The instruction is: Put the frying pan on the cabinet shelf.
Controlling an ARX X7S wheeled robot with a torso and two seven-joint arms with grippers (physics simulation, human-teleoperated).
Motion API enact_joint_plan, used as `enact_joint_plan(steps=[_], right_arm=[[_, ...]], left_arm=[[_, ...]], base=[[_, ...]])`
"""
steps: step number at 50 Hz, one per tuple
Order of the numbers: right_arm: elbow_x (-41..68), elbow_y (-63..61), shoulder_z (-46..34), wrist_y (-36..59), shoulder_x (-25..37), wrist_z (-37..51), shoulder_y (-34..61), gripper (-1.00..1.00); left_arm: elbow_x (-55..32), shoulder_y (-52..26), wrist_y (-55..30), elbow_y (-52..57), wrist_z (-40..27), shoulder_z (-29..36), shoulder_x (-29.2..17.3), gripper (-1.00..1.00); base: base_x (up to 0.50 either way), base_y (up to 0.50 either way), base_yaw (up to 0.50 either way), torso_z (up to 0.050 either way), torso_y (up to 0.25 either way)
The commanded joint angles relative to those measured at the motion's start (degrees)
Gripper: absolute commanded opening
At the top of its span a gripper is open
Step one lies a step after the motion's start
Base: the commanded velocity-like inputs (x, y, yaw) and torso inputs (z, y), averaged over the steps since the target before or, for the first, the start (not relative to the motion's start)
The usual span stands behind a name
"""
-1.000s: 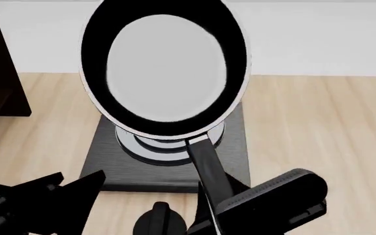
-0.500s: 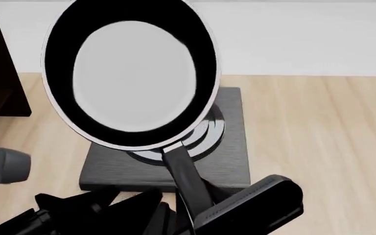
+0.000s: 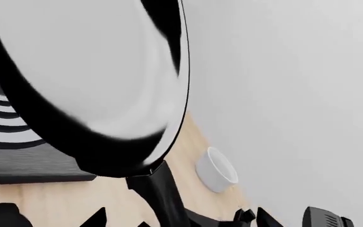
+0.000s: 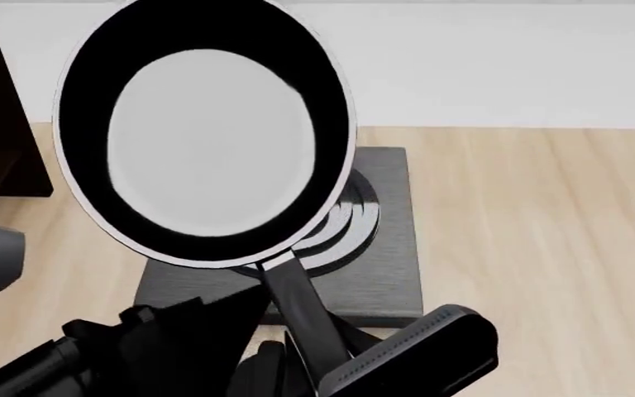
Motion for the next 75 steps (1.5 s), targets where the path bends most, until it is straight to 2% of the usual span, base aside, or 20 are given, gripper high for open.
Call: enact_joint_plan(steps=[1, 32, 43, 75], right_arm=[[-2.66, -1.11, 1.58, -1.25, -0.47, -0.70, 1.07, -1.00], [-1.66, -1.09, 0.63, -2.50, -0.02, -0.90, 0.91, -1.00], [-1.64, -0.86, -0.72, -2.78, 0.53, -1.31, 0.88, -1.00], [1.37, -4.86, -1.10, -2.31, 1.09, -2.27, 1.75, -1.00]], left_arm=[[1.59, 1.01, 2.83, -0.81, 2.27, -1.12, -0.17, 1.00], [3.48, 3.57, 6.13, -3.56, 7.13, 1.16, -1.24, 1.00], [2.20, 3.28, 7.50, -2.72, 6.04, 2.66, -1.60, 1.00], [3.13, 4.79, 9.73, -3.54, 8.61, 4.78, -2.94, 1.00]], base=[[0.00, 0.00, 0.00, 0.000, 0.000], [0.00, 0.00, 0.00, 0.001, 0.001], [0.00, 0.00, 0.00, 0.000, 0.002], [0.00, 0.00, 0.00, 0.001, 0.002]])
